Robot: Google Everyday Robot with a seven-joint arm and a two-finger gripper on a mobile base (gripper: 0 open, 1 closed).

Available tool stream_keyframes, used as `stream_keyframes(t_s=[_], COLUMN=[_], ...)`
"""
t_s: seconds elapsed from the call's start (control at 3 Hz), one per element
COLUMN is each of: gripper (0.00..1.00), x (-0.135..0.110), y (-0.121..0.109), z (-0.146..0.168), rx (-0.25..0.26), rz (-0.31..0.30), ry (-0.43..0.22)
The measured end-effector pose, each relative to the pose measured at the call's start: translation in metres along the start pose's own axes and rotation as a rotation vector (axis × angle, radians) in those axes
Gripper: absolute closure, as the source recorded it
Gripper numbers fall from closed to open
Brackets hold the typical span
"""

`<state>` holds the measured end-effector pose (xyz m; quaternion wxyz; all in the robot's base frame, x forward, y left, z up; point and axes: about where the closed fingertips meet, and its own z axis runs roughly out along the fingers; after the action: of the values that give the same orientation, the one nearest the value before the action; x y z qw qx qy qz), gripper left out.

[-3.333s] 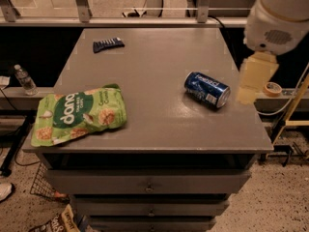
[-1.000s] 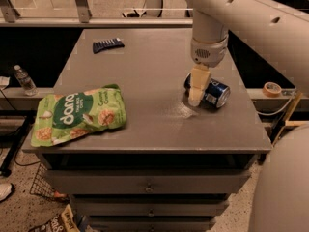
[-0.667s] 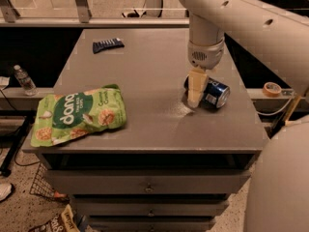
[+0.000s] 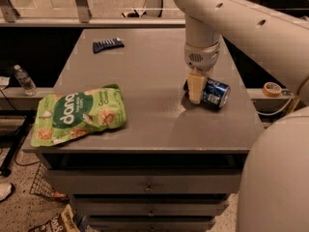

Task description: Place pepsi can upright

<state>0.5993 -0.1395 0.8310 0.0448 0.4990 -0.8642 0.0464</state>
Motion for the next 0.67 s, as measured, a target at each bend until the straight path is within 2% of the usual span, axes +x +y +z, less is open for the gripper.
stream_keyframes(t_s=[0.33,0.67], gripper=[0.83,1.0], x=[-0.003,0.004], y=[0.003,0.018], z=[-0.022,-0.063], rx=[-0.008,-0.005], rz=[-0.038,-0.124], ry=[-0.113,-0.325])
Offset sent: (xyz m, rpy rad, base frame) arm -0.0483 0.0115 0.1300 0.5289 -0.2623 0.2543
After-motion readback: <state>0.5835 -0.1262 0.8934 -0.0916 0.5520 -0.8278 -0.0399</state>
